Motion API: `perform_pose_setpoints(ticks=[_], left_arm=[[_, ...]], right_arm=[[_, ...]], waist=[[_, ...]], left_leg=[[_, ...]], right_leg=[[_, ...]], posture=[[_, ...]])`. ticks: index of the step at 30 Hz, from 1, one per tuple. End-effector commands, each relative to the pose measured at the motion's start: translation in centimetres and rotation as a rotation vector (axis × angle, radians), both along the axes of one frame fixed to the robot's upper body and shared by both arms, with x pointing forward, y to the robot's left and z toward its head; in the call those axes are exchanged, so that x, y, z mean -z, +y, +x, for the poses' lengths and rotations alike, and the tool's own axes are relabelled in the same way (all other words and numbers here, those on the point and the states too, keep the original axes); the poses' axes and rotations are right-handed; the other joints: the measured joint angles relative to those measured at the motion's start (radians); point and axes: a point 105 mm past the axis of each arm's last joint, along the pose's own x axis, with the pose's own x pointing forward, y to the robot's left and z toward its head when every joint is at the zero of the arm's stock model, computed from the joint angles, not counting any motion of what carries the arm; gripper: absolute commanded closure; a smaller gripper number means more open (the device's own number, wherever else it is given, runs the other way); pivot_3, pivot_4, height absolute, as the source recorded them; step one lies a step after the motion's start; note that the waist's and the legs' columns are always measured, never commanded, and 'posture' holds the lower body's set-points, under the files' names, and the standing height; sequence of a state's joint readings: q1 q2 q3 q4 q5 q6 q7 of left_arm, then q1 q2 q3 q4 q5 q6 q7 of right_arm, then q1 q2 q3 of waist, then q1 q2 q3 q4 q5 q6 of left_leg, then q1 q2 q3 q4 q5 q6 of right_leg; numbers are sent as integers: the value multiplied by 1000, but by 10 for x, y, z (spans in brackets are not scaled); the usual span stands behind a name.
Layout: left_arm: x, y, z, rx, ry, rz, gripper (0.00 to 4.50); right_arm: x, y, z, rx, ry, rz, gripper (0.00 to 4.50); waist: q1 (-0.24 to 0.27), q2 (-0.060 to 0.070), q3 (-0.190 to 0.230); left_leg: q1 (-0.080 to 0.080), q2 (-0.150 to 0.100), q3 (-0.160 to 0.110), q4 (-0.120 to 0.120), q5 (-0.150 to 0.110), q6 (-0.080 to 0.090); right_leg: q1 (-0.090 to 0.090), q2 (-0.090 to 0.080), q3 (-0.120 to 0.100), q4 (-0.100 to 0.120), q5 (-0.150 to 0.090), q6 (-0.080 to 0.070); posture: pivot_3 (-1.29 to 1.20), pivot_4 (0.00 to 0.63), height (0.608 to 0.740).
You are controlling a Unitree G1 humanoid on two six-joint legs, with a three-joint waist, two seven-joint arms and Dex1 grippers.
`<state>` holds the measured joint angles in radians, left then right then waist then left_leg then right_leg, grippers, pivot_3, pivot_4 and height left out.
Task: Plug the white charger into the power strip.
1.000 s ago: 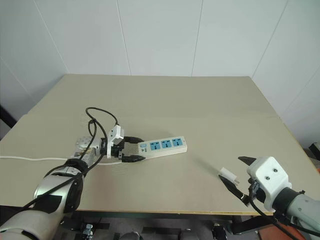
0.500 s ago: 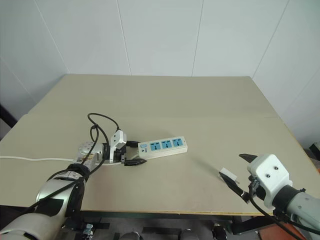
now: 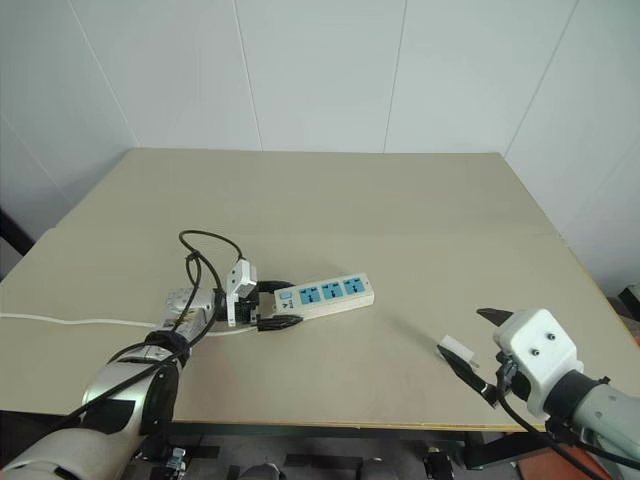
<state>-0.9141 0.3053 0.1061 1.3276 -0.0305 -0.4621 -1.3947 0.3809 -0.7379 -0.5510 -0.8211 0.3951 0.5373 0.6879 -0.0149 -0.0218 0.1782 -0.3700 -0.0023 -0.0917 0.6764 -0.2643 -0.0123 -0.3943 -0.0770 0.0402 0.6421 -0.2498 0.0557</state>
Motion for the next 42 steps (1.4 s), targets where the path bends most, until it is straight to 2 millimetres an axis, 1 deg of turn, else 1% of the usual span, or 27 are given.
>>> perform_pose_setpoints(ticks=[1, 3, 4, 5, 7, 12, 15, 19, 23, 26, 29, 32, 33, 36, 38, 40, 42], left_arm=[[1, -1, -1, -11, -24, -13, 49], [1, -1, -1, -16, -24, -21, 49], [1, -1, -1, -18, -25, -23, 442], [1, 0, -1, -16, -21, -28, 647], [1, 0, -2, -15, -18, -36, 1198], [5, 1, -4, -2, -11, -23, 1190], [6, 0, -10, 53, -9, -8, 1190], [8, -1, -23, 175, -22, 34, 1190], [6, -2, -29, 242, -46, 50, 1190], [6, -4, -31, 258, -66, 52, 1190], [9, -6, -35, 273, -64, 48, 1190], [13, -9, -39, 272, -39, 14, 1190], [15, -9, -41, 274, -39, 9, 1190], [19, -11, -46, 287, -50, 9, 1190], [19, -12, -48, 291, -59, -2, 1190], [18, -14, -49, 290, -50, -23, 1190], [20, -13, -52, 310, -45, 0, 1190]], right_arm=[[-6, 1, -2, -5, -23, -29, 0], [-6, 0, -3, -3, -22, -31, 0], [-6, 0, -3, -2, -21, -32, 0], [-6, 0, -3, -2, -21, -33, 0], [-6, 0, -3, -1, -20, -36, 0], [-6, 0, -2, -4, -17, -41, 0], [-4, 0, 0, 5, 13, -64, 0], [-7, 5, 0, -22, 91, -120, 0], [-9, 3, 2, -20, 227, -285, 0], [-12, -3, 7, 20, 387, -345, 0], [-18, -2, 11, 51, 495, -335, 0], [-20, 7, 13, 24, 545, -349, 0], [-19, 12, 15, 9, 564, -334, 0], [-13, 17, 22, 10, 600, -361, 0], [-9, 20, 27, 12, 612, -375, 0], [-6, 22, 36, 27, 615, -384, 0], [-3, 22, 47, 51, 614, -401, 0]], waist=[[1, 0, 0], [1, 0, 0], [1, 0, 0], [0, 0, 0], [1, 0, 0], [0, 0, 0], [0, 0, 0], [0, 0, 0], [0, 0, 0], [-2, 0, 0], [1, 0, 0], [4, 1, 0], [3, 1, 0], [2, 1, -1], [2, 2, -1], [3, 1, -1], [2, 2, -1]], left_leg=[[0, 0, 0, 0, 0, 0], [0, 0, 0, 0, 0, 0], [0, 0, 0, 0, 0, 0], [0, 0, 0, 0, 0, 0], [1, 0, 0, 0, 0, 0], [1, 0, 0, 0, 0, 0], [1, 0, 0, 0, 0, 0], [1, 0, 0, 0, 0, 0], [1, 0, 0, 0, 0, 0], [0, 0, 1, 0, 0, 0], [0, 1, 1, 0, 0, 0], [-4, 1, 0, 0, 0, 0], [-6, 0, 1, 0, 0, 0], [-10, 0, 1, 1, 0, 0], [-11, -1, 1, 1, 0, 0], [-11, 0, 1, 2, 0, 0], [-11, -1, 1, 2, 0, 0]], right_leg=[[0, 0, 0, 0, 0, 0], [0, 0, 0, 0, 0, 0], [0, 0, 0, 0, 0, 0], [0, 0, 0, 0, 0, 0], [1, 0, 0, 0, 0, 0], [1, 0, 0, 0, 0, 0], [1, 0, 0, 0, 0, 0], [1, 0, 0, 0, 0, 0], [1, 0, 0, 0, 0, 0], [1, 0, 1, -1, 0, 0], [0, 0, 0, -2, 1, -1], [-4, -1, 0, -2, 3, -5], [-6, -1, 0, -2, 5, -7], [-11, -1, 1, -1, 6, -7], [-11, -2, 1, -1, 6, -7], [-11, -2, 1, -1, 6, -7], [-11, -2, 1, -1, 6, -7]], posture=[[0, 150, 740], [0, 150, 740], [0, 150, 740], [0, 150, 740], [0, 150, 740], [0, 150, 740], [0, 150, 740], [0, 150, 740], [0, 150, 740], [0, 150, 740], [0, 150, 740], [0, 150, 740], [0, 150, 740], [0, 150, 740], [0, 150, 740], [0, 150, 740], [0, 150, 740]])
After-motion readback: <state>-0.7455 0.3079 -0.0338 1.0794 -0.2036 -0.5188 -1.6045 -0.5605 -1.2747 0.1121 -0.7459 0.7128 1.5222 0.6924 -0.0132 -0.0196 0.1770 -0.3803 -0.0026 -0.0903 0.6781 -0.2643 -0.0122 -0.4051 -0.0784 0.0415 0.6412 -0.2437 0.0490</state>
